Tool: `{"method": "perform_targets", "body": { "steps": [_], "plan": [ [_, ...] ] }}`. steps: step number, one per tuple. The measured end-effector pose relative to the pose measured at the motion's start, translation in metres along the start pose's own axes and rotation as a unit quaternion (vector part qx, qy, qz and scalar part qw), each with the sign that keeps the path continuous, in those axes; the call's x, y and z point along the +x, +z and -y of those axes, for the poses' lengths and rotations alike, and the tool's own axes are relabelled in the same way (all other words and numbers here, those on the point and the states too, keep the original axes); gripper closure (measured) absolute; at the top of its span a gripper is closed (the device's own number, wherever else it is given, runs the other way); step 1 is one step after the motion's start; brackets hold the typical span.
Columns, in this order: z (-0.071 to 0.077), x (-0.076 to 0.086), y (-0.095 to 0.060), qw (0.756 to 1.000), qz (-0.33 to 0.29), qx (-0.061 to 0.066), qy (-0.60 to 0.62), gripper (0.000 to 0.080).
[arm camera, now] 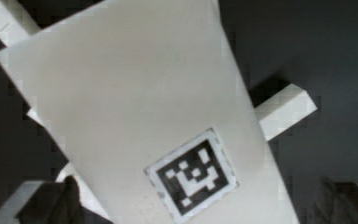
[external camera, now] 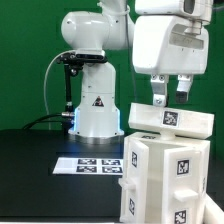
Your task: Assemble cabinet
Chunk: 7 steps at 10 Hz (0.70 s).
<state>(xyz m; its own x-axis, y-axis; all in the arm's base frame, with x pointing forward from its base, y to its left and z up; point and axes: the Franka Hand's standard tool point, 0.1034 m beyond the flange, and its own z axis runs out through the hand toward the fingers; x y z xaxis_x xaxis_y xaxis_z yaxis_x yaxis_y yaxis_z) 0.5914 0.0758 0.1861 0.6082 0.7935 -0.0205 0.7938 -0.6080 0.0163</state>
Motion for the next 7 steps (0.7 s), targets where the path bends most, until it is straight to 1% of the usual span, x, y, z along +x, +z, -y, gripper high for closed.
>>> {"method": "perform_targets", "body": {
  "steps": [1, 3, 5, 6, 7],
  "plan": [
    [0.001, 0.001, 0.002, 1.0, -0.003, -0.005, -0.002, 0.0151],
    [-0.001, -0.003, 0.006, 1.0, 0.0, -0.003, 0.0, 0.0151],
    [-0.009, -0.012, 0.017, 1.0, 0.005, -0.002, 0.006, 0.0151],
    [-0.011, -0.015, 0.02, 1.0, 0.007, -0.002, 0.009, 0.0151],
    [-0.011, -0.014, 0.02, 1.0, 0.008, -0.002, 0.011, 0.0151]
  ]
}}
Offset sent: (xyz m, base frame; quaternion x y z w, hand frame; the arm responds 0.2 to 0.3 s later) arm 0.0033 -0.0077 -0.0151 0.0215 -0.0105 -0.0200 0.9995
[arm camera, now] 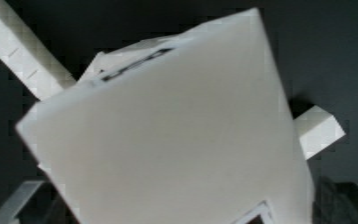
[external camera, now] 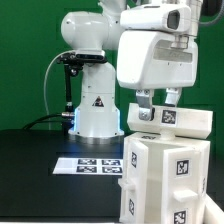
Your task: Assemble cabinet
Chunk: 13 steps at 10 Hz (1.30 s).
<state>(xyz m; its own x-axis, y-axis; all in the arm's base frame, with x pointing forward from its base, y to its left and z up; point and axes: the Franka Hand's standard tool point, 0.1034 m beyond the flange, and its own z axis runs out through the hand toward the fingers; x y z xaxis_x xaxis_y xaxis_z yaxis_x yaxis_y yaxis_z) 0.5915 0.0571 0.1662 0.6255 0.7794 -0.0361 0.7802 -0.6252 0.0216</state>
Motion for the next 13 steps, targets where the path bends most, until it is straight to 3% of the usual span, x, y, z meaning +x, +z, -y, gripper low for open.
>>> {"method": "perform_targets", "body": {
  "steps": [5, 7, 9, 11, 13],
  "plan": [
    [0.003, 0.003, -0.003, 1.0, 0.003, 0.003, 0.017, 0.0151],
    [0.009, 0.01, -0.012, 0.999, -0.005, 0.002, 0.047, 0.0151],
    [0.014, 0.015, -0.018, 0.999, -0.001, 0.008, 0.054, 0.0151],
    [0.016, 0.017, -0.035, 0.997, -0.012, 0.007, 0.082, 0.0151],
    [0.016, 0.016, -0.039, 0.996, -0.015, 0.006, 0.083, 0.0151]
  ]
}}
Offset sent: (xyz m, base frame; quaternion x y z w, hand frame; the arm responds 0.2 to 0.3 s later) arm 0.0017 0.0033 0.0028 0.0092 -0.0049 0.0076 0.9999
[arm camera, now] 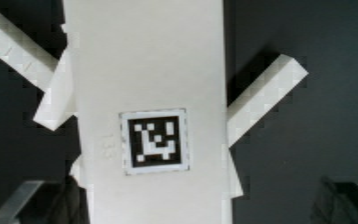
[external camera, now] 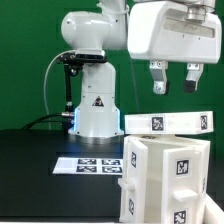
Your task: Assemble cabinet
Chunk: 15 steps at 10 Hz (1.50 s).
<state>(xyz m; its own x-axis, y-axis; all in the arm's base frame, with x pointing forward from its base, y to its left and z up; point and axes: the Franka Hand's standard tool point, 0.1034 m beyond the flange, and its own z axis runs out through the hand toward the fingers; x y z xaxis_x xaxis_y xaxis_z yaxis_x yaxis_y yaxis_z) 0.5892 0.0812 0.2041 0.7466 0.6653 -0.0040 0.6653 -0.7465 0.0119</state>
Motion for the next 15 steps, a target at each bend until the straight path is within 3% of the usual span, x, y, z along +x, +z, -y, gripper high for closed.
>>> {"method": "perform_targets", "body": {
  "steps": [3, 6, 15],
  "plan": [
    [-0.01, -0.005, 0.015, 1.0, 0.01, 0.0, 0.008, 0.0151],
    [-0.018, 0.0, 0.028, 1.0, 0.017, -0.004, 0.009, 0.0151],
    [-0.017, -0.004, 0.039, 1.0, 0.025, -0.002, 0.017, 0.0151]
  ]
}}
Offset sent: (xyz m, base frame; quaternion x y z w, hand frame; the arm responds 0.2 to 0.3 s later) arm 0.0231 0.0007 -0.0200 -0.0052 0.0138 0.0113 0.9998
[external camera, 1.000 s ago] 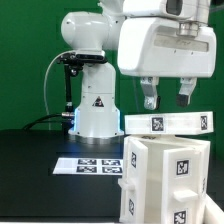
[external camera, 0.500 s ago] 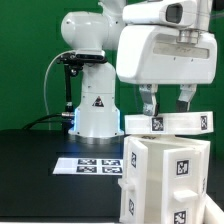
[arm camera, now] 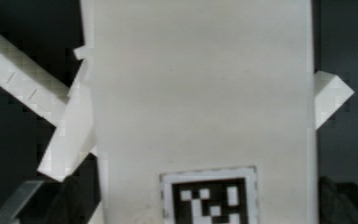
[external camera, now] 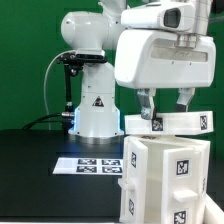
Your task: Assemble cabinet
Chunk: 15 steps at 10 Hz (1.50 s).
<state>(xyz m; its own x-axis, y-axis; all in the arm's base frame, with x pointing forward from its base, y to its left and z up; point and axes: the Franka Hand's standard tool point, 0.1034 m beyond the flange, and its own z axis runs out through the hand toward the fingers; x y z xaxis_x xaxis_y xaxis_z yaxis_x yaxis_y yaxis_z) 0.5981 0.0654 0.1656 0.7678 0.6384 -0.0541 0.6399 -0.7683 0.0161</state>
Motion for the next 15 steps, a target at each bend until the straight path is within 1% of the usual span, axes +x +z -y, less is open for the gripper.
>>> {"method": "perform_targets", "body": {
  "steps": [3, 4, 5, 6, 10, 12, 14, 15],
  "plan": [
    [-0.0027, -0.0024, 0.0013, 1.0, 0.002, 0.001, 0.002, 0.0151],
    [-0.0031, -0.0029, 0.0016, 1.0, 0.002, 0.001, 0.003, 0.0172],
    [-0.0048, -0.004, 0.0021, 1.0, 0.002, 0.001, 0.001, 0.0172],
    [-0.0064, -0.0052, 0.0023, 1.0, 0.002, 0.001, 0.001, 0.0248],
    [-0.0062, -0.0051, 0.0023, 0.999, 0.002, 0.001, 0.032, 0.0248],
    [-0.0055, -0.0045, 0.0023, 0.993, 0.002, 0.002, 0.114, 0.0246],
    [-0.0001, -0.0025, 0.0025, 0.971, 0.002, 0.003, 0.24, 0.0246],
    [0.0026, -0.0009, 0.0026, 0.951, 0.002, 0.003, 0.31, 0.0246]
  ]
}}
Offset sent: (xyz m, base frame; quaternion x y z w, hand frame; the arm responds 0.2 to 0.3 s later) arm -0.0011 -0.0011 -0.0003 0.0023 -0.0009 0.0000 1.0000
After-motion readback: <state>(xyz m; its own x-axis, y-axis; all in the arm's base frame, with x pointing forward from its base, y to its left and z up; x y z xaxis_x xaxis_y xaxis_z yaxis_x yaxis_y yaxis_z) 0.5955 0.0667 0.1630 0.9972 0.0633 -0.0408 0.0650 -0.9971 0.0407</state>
